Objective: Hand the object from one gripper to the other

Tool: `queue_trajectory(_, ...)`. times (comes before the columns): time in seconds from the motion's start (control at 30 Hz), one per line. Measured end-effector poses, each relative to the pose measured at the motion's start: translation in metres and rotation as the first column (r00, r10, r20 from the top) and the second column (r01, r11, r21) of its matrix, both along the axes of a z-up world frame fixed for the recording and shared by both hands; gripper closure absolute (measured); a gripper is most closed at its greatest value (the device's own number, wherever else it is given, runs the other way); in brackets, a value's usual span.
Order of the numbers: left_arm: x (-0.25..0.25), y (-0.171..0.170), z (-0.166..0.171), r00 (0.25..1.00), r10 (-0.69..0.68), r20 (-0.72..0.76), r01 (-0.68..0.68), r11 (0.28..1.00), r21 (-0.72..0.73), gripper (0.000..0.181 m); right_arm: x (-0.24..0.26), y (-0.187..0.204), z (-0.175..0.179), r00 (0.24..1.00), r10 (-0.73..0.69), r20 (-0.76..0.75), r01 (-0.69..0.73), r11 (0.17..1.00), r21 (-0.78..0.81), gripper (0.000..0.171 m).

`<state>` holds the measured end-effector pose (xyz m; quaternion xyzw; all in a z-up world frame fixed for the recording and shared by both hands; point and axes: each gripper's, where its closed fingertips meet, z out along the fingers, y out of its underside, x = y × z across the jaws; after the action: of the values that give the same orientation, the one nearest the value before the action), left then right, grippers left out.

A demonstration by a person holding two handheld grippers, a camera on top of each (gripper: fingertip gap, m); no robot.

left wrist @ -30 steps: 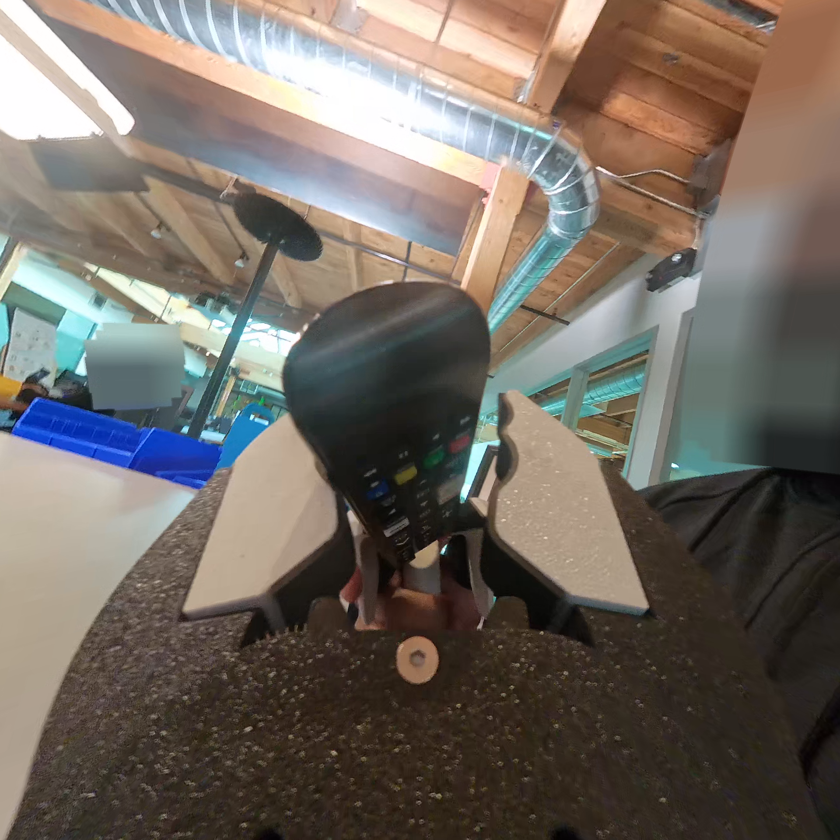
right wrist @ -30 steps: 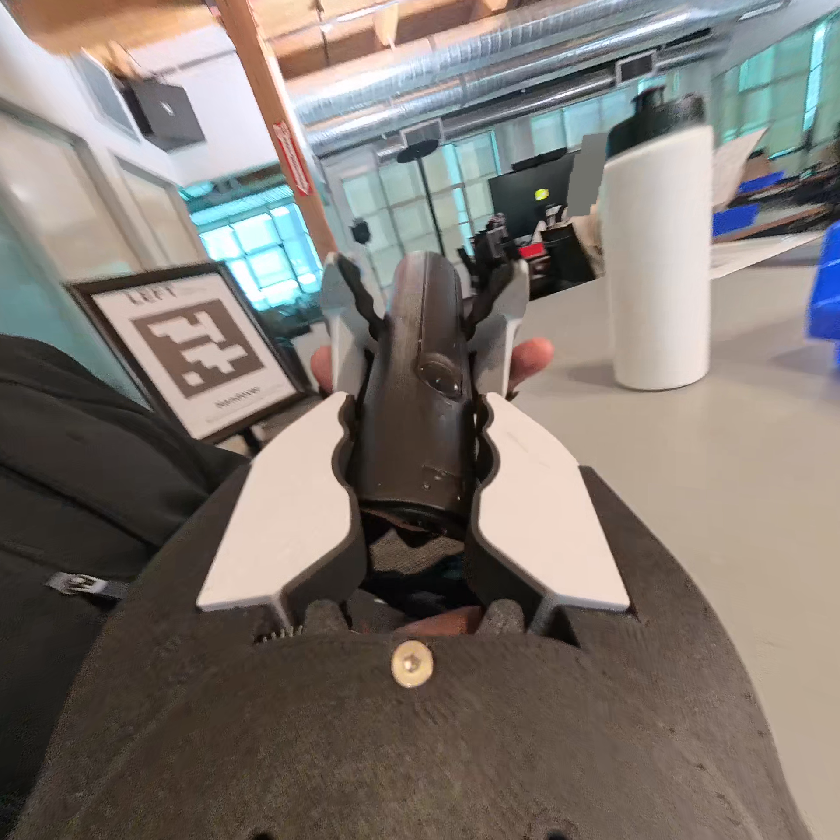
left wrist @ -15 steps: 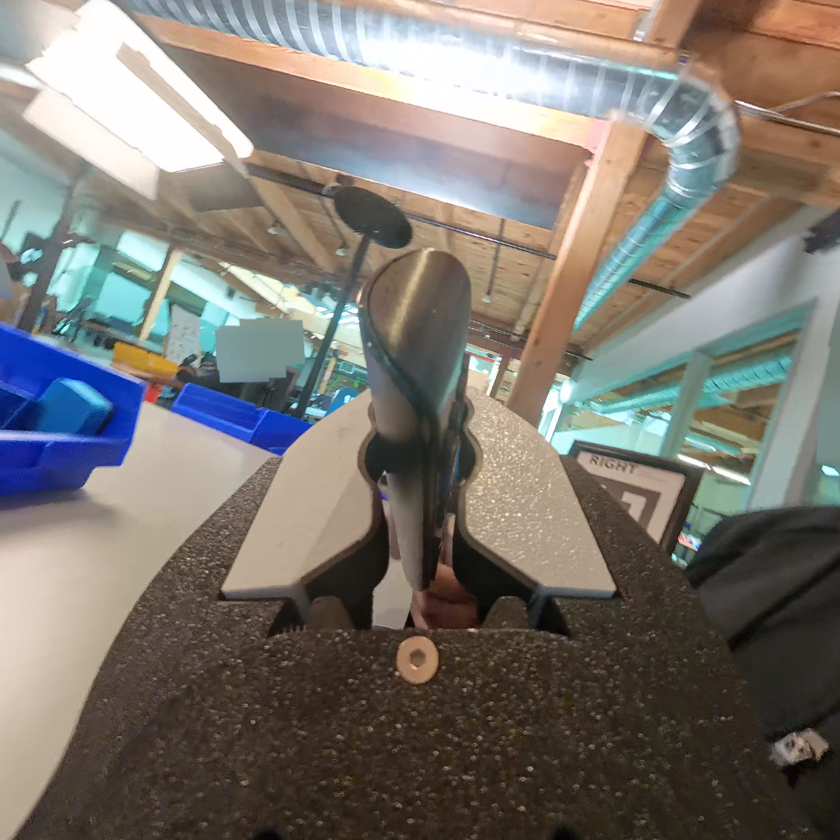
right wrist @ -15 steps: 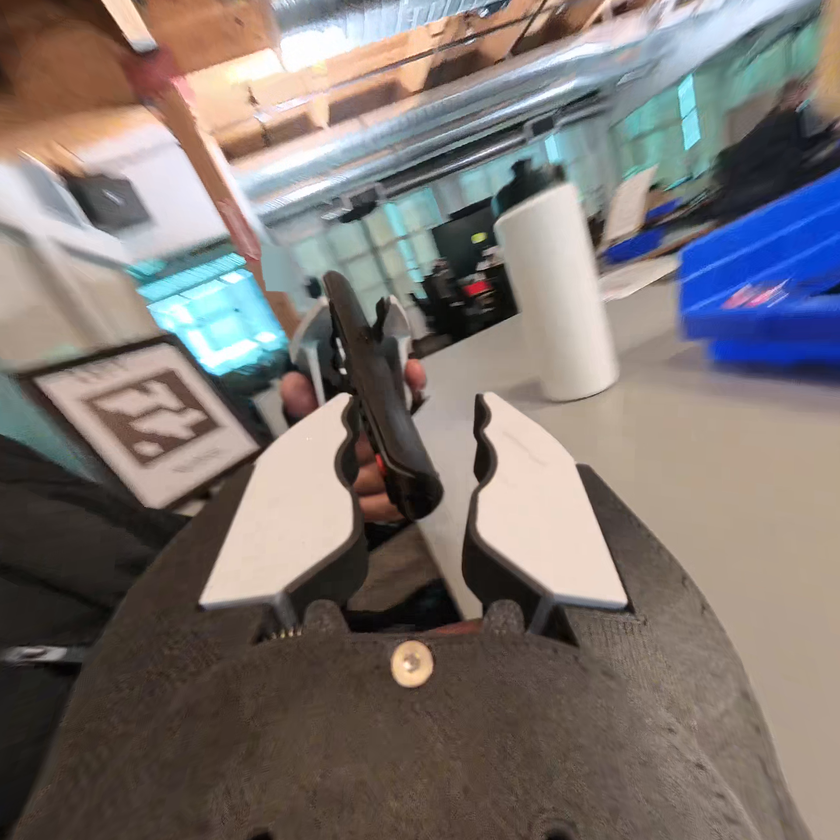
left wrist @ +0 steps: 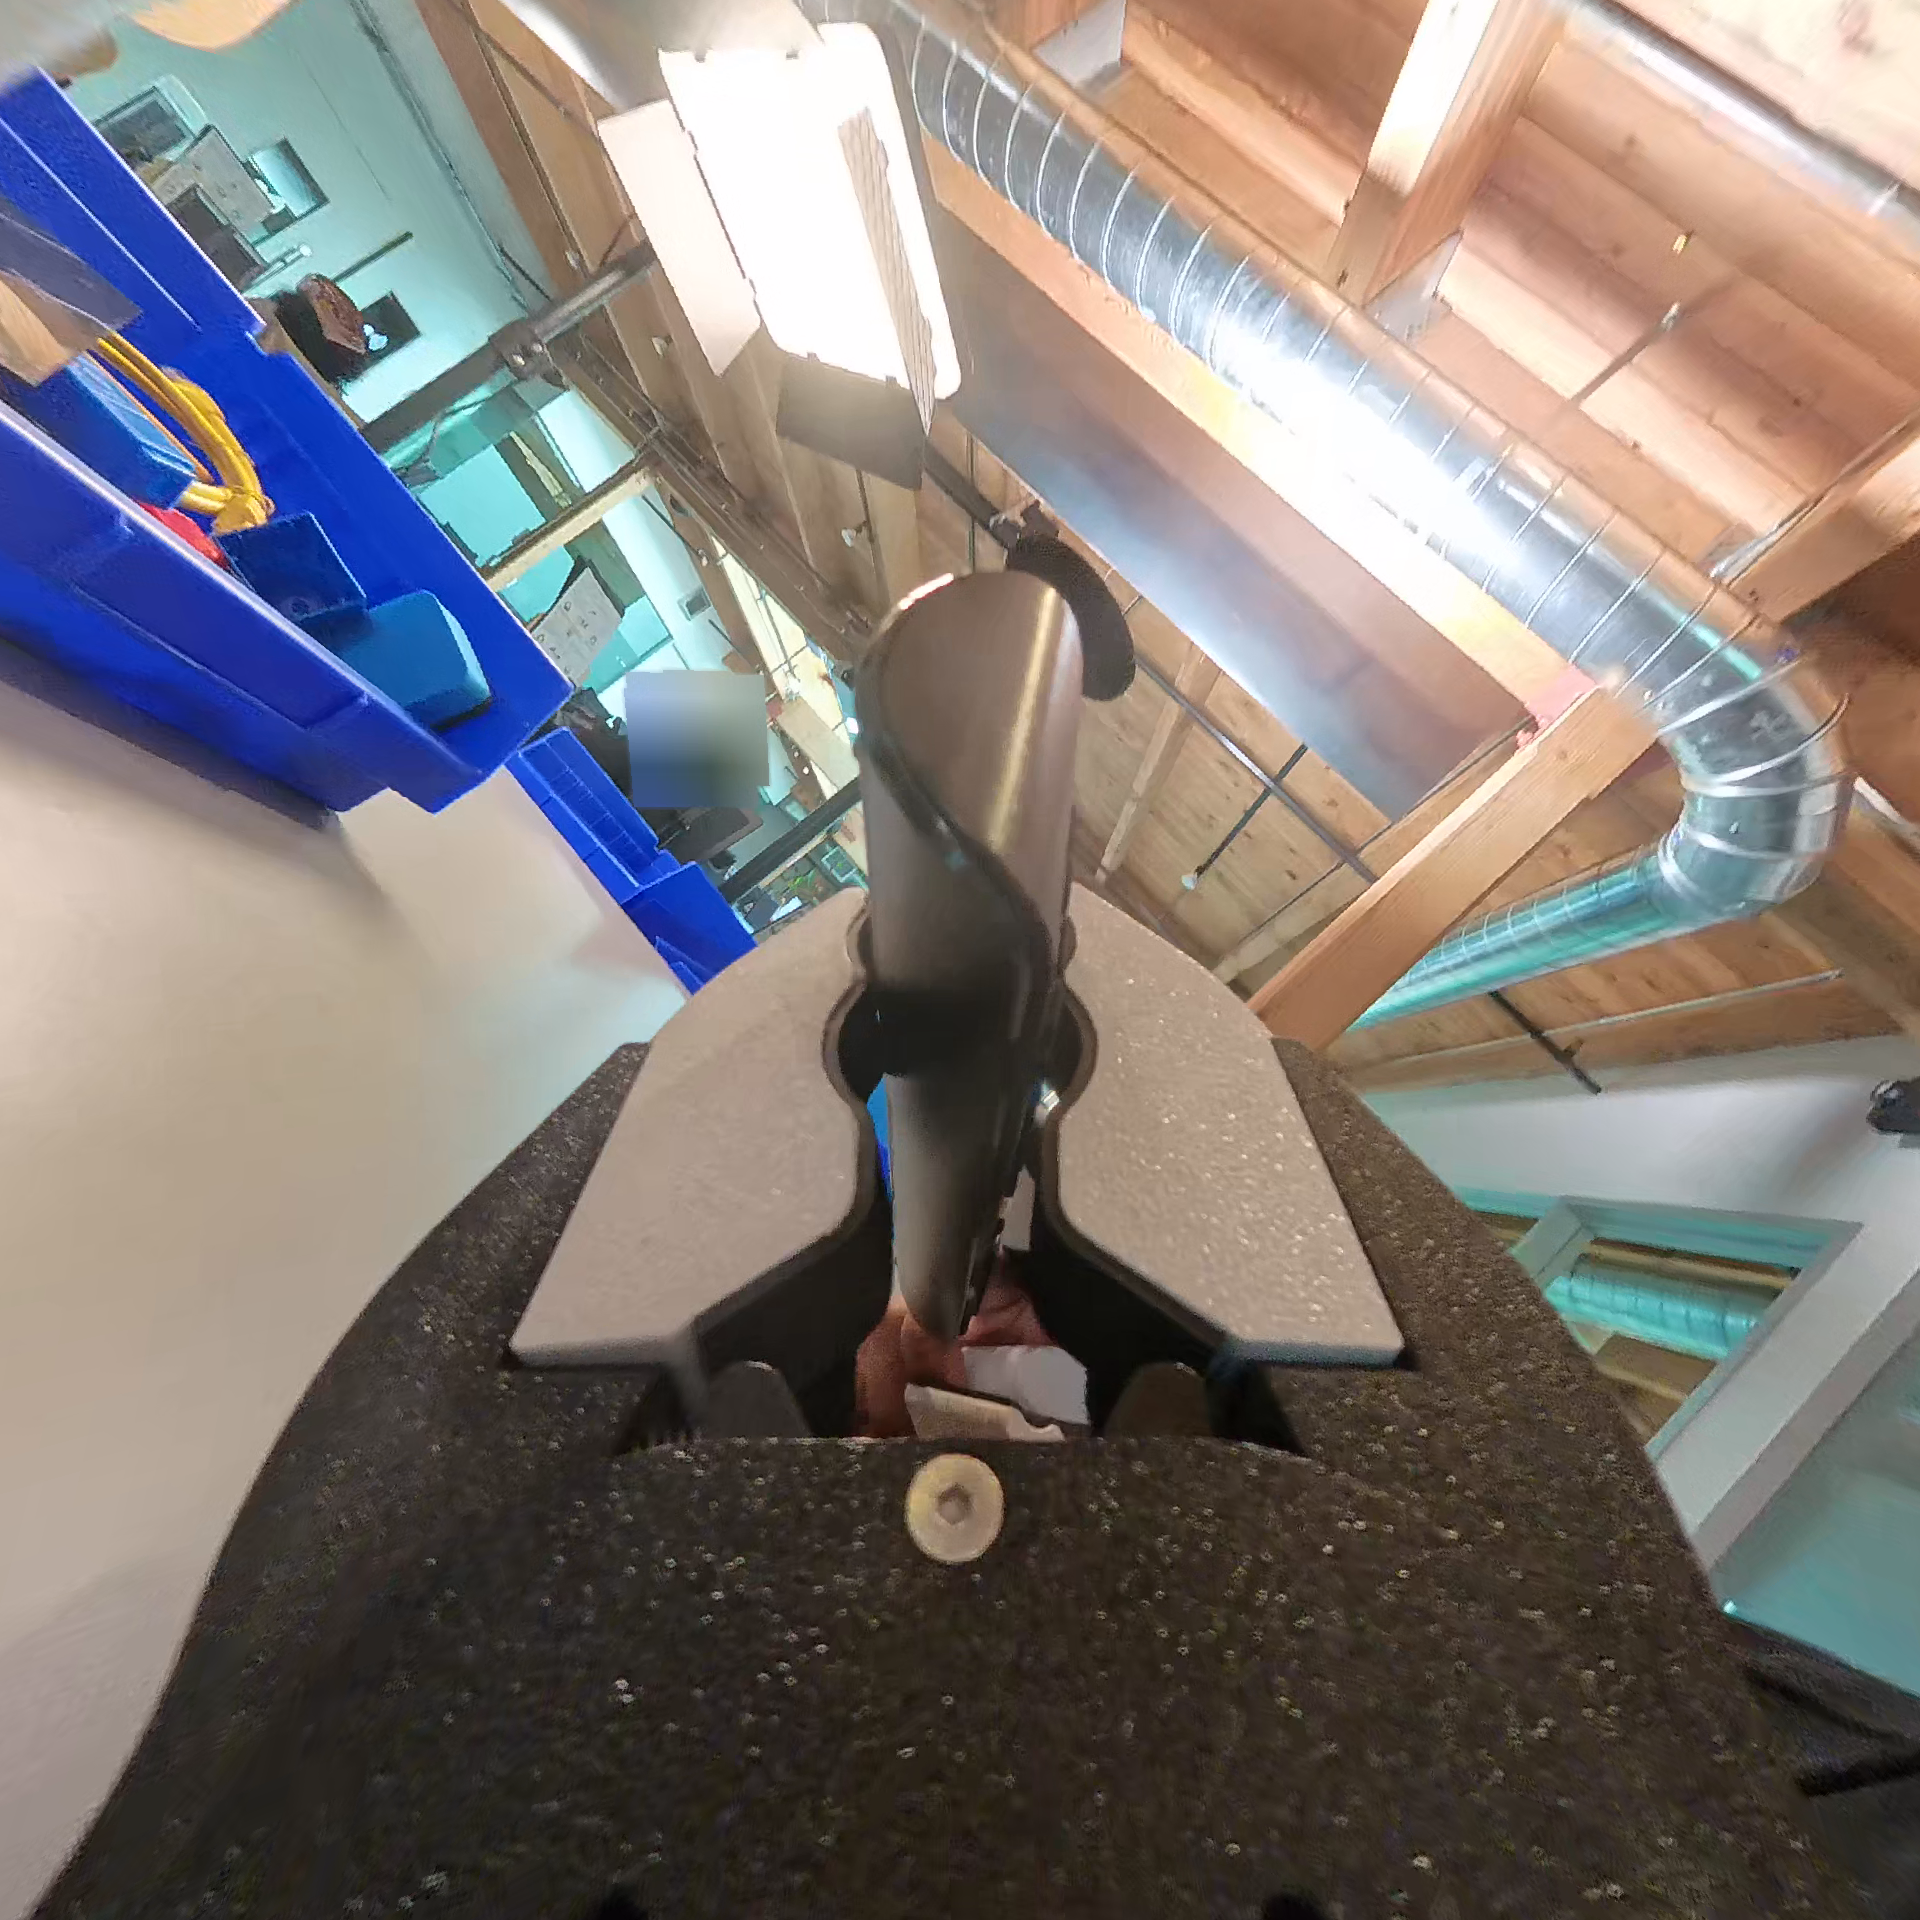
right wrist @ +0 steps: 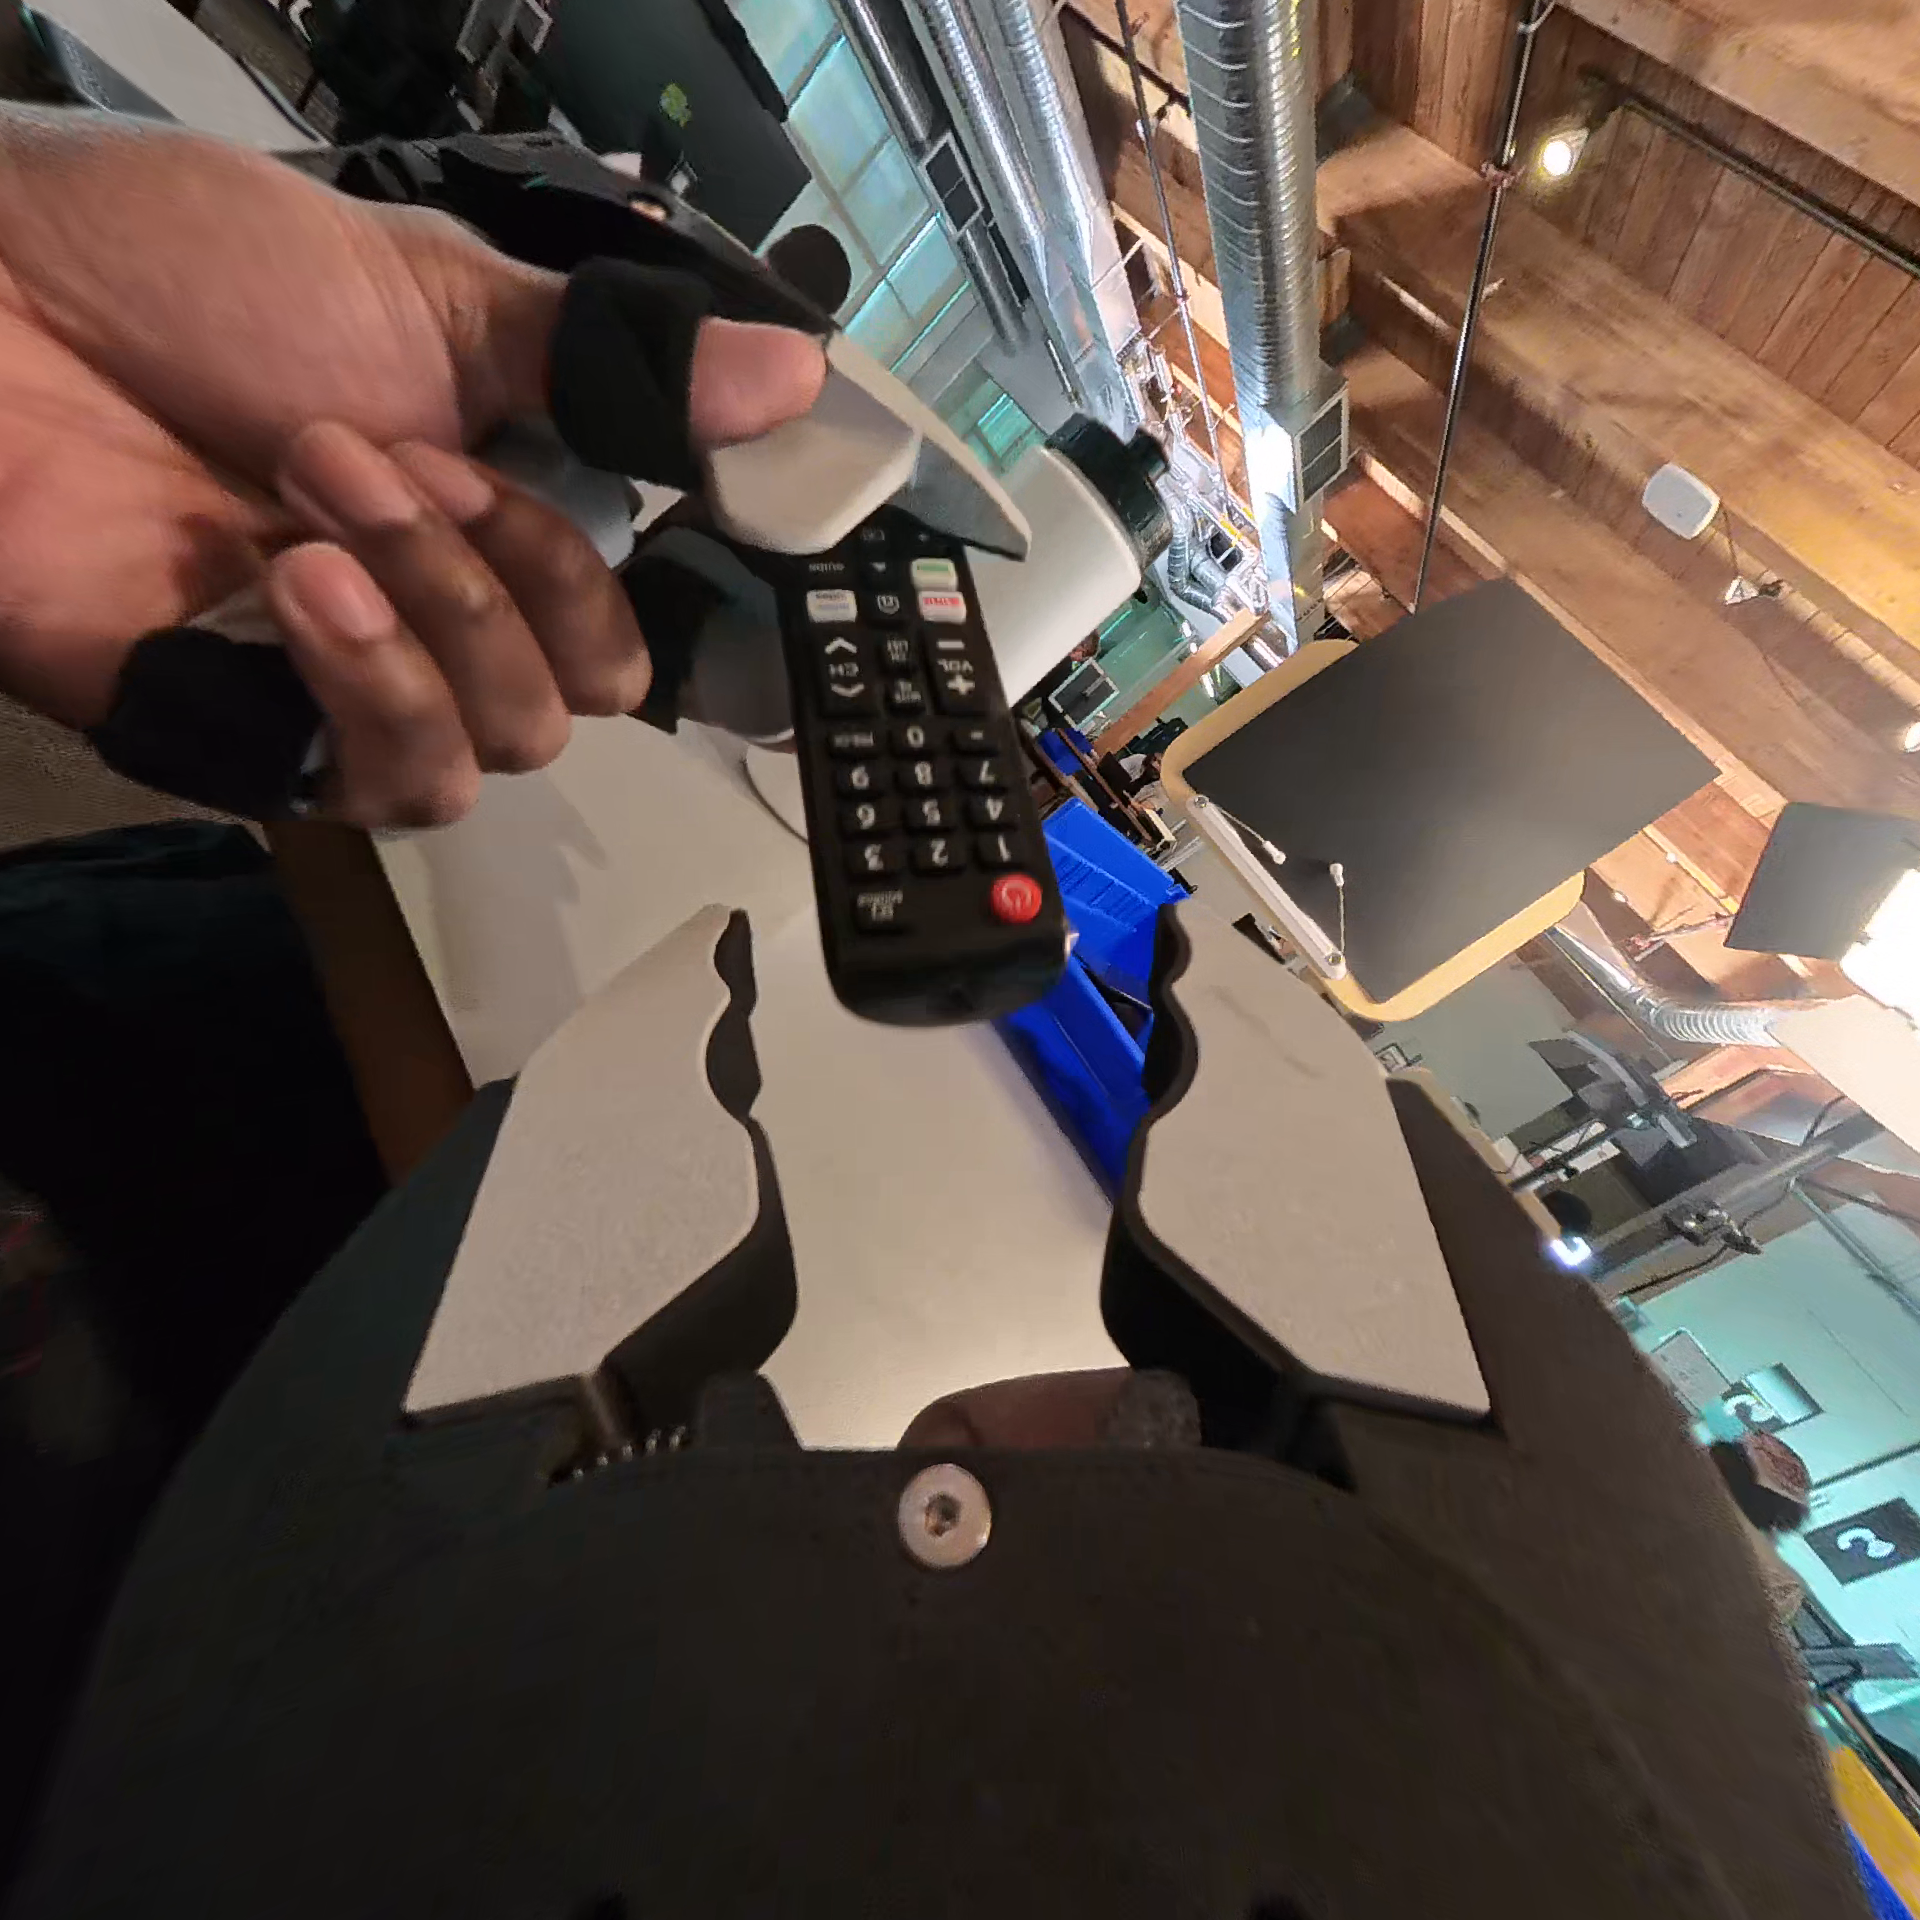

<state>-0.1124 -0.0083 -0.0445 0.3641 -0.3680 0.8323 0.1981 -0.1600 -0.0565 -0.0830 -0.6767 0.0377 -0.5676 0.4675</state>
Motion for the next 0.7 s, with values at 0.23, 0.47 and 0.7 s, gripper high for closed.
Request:
queue_trajectory(0.23,-0.027,-0.029,0.003,0.985,0.004,0.173,-0.025,0.992,0.121,0.154,0.011,0.002,-0.016,0.993,-0.101,-0.058,0.096,0.992,-0.085,0.099)
queue_trajectory(0.47,-0.058,-0.059,-0.001,0.952,-0.044,0.303,-0.022,0.978,0.21,0.154,0.02,-0.01,-0.02,0.977,-0.199,-0.075,0.191,0.976,-0.109,0.104)
queue_trajectory(0.7,-0.066,-0.067,-0.004,0.902,-0.034,0.43,-0.111,0.945,0.308,0.153,0.03,-0.023,-0.024,0.95,-0.311,-0.029,0.301,0.937,-0.177,0.106)
